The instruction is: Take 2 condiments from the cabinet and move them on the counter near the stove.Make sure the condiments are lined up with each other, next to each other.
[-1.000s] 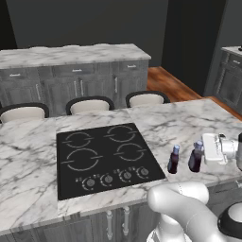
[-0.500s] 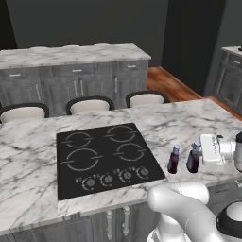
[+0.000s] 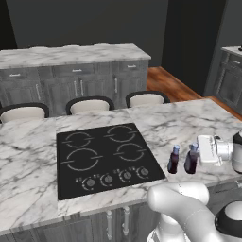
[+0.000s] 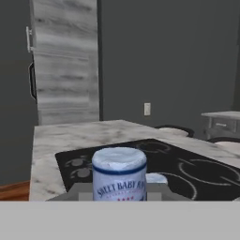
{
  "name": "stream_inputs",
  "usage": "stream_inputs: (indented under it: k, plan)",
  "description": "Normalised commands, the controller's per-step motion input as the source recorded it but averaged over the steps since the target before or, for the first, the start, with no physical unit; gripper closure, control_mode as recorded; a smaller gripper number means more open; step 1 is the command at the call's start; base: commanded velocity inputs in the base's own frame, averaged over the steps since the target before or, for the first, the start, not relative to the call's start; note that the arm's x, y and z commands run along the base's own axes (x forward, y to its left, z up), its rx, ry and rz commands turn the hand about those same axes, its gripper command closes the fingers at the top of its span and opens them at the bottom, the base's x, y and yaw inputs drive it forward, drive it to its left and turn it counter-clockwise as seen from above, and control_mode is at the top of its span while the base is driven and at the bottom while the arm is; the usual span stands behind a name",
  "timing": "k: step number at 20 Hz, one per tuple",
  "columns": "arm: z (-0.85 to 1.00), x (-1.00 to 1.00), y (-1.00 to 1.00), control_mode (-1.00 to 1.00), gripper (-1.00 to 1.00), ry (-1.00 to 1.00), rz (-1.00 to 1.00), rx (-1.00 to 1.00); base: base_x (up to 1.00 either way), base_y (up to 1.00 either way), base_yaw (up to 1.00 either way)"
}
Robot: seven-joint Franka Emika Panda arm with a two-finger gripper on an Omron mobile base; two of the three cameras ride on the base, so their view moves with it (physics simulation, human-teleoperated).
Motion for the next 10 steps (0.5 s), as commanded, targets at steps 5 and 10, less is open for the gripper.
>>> stream_inputs:
  k: [5, 10]
  plan:
    - [-0.05, 0.06, 0.03, -1.00, 1.00, 0.00, 0.00, 0.00, 0.00, 0.00, 0.00]
    - [-0.05, 0.08, 0.01, -1.00, 1.00, -0.01, 0.00, 0.00, 0.00, 0.00, 0.00]
